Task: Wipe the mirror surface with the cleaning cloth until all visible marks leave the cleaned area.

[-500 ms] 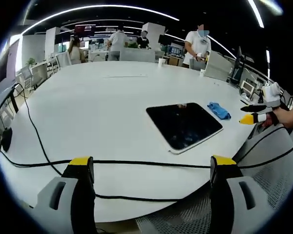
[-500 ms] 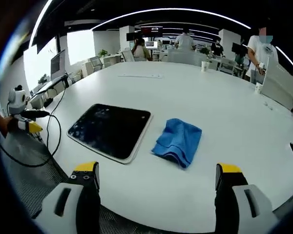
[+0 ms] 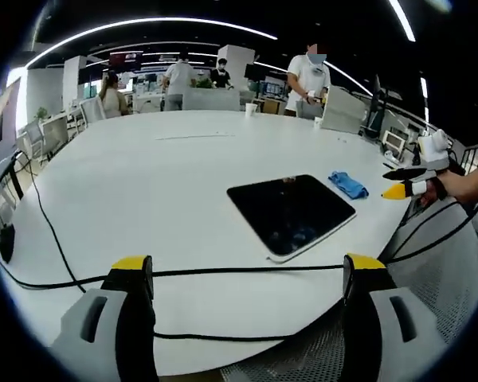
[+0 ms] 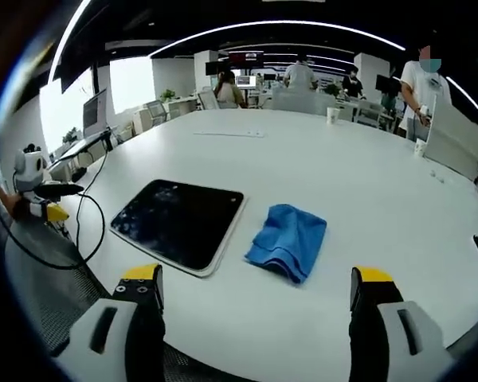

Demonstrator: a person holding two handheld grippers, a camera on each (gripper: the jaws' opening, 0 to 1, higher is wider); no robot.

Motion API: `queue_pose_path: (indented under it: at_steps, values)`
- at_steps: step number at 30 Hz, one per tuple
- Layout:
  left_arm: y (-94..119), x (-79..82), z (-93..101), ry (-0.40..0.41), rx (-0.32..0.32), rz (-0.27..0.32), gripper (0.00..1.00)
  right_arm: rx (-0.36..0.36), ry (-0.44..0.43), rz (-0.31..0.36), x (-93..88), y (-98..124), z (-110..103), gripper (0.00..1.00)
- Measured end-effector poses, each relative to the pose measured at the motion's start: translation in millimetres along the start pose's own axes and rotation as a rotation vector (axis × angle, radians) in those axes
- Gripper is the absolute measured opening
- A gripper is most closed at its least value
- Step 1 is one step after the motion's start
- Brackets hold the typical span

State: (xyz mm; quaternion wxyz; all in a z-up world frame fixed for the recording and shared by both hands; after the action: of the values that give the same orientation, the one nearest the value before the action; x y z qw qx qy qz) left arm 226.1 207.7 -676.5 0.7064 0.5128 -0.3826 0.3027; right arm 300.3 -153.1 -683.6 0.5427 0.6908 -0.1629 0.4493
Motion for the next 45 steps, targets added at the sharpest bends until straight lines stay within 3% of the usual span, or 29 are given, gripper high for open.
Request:
queue_pose_path:
  at_steps: [3, 7, 9, 12, 13, 15, 17, 35, 39, 41, 45]
  values:
    - [0.7, 7.3, 3.0, -0.007, -0.017, 0.042, 0.99, -0.007, -0.027, 0.023, 3.4, 0.8, 1.8, 0.96]
    - [-0.2, 8.1, 3.1, -0.026, -0.011, 0.04, 0.99, -0.002, -0.068, 0.03, 4.5, 2.4, 2.0, 0.95]
    - [-2.1, 2.3, 5.8, 0.012, -0.031, 0.009, 0.99, -0.013, -0.078, 0.015, 1.0, 1.2, 5.2, 0.96]
    - [-5.7, 0.3, 13.0, -0.023, -0.065, -0.007, 0.99, -0.018, -0.087, 0.007, -0.7, 1.8, 5.7, 0.96]
    - [-5.2, -8.4, 14.2, -0.004, -0.069, -0.065, 0.99, -0.025, -0.08, 0.003, -1.4, 1.8, 7.1, 0.96]
    - [-5.5, -3.1, 12.5, -0.016, -0.064, -0.031, 0.99, -0.029, -0.08, 0.001, -1.9, 1.6, 7.6, 0.95]
    - [-5.6, -1.3, 13.4, -0.043, -0.06, -0.029, 0.99, -0.037, -0.097, 0.013, -0.5, 1.8, 10.5, 0.95]
    - [-6.0, -1.5, 11.4, -0.004, -0.065, -0.012, 0.98, -0.03, -0.073, -0.027, -5.4, 0.7, 7.8, 0.93]
    - [-5.8, -0.8, 11.0, 0.001, -0.062, -0.007, 0.99, -0.046, -0.022, -0.001, 8.0, 6.3, 11.3, 0.86]
    - [-5.3, -0.8, 10.3, 0.004, -0.058, -0.006, 0.99, -0.047, -0.096, 0.013, 18.2, 6.5, 15.2, 0.87]
    - [-5.6, 0.1, 11.4, -0.006, -0.063, -0.005, 0.99, -0.069, -0.087, 0.061, 56.6, 6.2, 30.9, 0.87]
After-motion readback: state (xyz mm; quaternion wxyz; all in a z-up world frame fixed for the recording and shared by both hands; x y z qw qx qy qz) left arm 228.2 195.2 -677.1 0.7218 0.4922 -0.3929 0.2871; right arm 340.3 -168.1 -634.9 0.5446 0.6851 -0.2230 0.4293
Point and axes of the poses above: the point that each gripper's makers call its tool centre point, and the gripper's own axes: y roughly backward along the fingers, z roughly to its right, x roughly out of its top, the point moved 1 cm from there along y, roughly backward along the fingers, and after that the axes turned 1 degree about z, right-handed, at the moved point
